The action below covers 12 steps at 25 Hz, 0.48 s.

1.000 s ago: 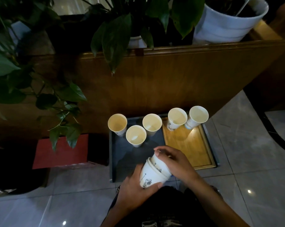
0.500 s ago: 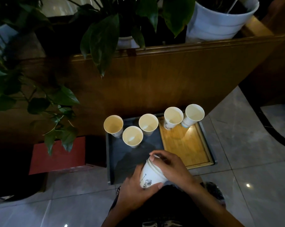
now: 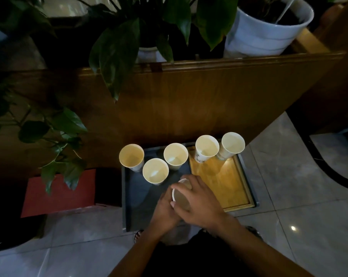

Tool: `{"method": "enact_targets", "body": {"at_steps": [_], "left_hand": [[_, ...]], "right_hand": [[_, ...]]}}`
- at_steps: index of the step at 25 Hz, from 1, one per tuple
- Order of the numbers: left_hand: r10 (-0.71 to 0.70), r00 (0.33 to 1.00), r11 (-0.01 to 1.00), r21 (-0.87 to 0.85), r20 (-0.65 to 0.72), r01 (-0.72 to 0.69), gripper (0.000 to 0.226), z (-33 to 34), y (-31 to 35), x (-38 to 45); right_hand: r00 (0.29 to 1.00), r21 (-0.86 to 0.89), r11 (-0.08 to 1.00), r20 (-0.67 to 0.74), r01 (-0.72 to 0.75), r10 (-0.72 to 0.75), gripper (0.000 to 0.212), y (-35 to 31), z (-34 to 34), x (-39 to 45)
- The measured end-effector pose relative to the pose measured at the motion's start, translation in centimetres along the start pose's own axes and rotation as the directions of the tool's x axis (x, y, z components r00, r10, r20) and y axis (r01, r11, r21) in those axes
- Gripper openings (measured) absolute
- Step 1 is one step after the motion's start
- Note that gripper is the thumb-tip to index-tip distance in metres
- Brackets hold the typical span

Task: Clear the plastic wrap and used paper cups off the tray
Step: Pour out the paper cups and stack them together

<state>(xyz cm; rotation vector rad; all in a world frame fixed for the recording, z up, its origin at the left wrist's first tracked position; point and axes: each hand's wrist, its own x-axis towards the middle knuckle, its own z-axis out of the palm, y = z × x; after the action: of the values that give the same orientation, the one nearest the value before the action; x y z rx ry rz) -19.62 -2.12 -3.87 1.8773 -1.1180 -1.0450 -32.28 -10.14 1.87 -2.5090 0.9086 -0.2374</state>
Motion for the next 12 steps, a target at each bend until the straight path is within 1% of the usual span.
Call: {"method": "enact_targets", "body": {"at_steps": [3, 5, 6, 7, 8, 9, 10, 11, 12], "left_hand": [[-0.070, 0.997, 0.997, -0.038, 0.018, 0.070, 0.051, 0.9, -1.9, 0.9], [-0.100, 0.995, 0.994, -0.050, 0.025, 0.101, 0.059, 1.8, -2.9, 1.3], [-0.125, 0.992, 0.990, -0.059, 0.006, 0.125, 0.066, 2.5, -3.5, 1.3], [-0.189, 0.981, 0.979, -0.081, -0.042, 0.186, 0.071, 3.2, -3.8, 1.2], [-0.245, 0.966, 0.967, -0.095, -0.084, 0.237, 0.069, 4.0, -4.7, 1.3], [-0.291, 0.955, 0.952, -0.118, -0.060, 0.283, 0.054, 4.3, -5.0, 1.1], [-0.263, 0.965, 0.961, -0.096, -0.020, 0.260, 0.032, 4.6, -5.8, 0.7], [-0.233, 0.972, 0.968, -0.098, -0.009, 0.231, 0.022, 4.8, -6.1, 0.6], [-0.179, 0.983, 0.984, -0.023, -0.043, 0.178, 0.024, 5.2, -6.2, 0.7]], "right_hand": [[1.000, -0.098, 0.995, 0.003, 0.006, -0.006, 0.047, 1.1, 1.2, 0.6], [1.000, -0.133, 0.991, 0.017, -0.006, 0.008, 0.048, 1.4, 2.2, 0.7], [0.999, -0.140, 0.990, 0.026, -0.015, 0.019, 0.049, 1.4, 2.6, 0.7], [0.999, -0.142, 0.990, 0.036, -0.026, 0.031, 0.049, 1.4, 3.1, 0.6], [0.998, -0.143, 0.989, 0.040, -0.037, 0.043, 0.049, 1.5, 3.5, 0.5], [0.998, -0.145, 0.988, 0.037, -0.049, 0.055, 0.049, 1.6, 4.0, 0.3], [0.998, -0.147, 0.987, 0.019, -0.057, 0.061, 0.049, 1.7, 4.5, -0.1], [0.998, -0.142, 0.988, -0.017, -0.063, 0.061, 0.048, 1.9, 5.0, -0.6], [0.996, -0.129, 0.989, -0.067, -0.068, 0.060, 0.046, 2.1, 5.4, -1.0]]}}
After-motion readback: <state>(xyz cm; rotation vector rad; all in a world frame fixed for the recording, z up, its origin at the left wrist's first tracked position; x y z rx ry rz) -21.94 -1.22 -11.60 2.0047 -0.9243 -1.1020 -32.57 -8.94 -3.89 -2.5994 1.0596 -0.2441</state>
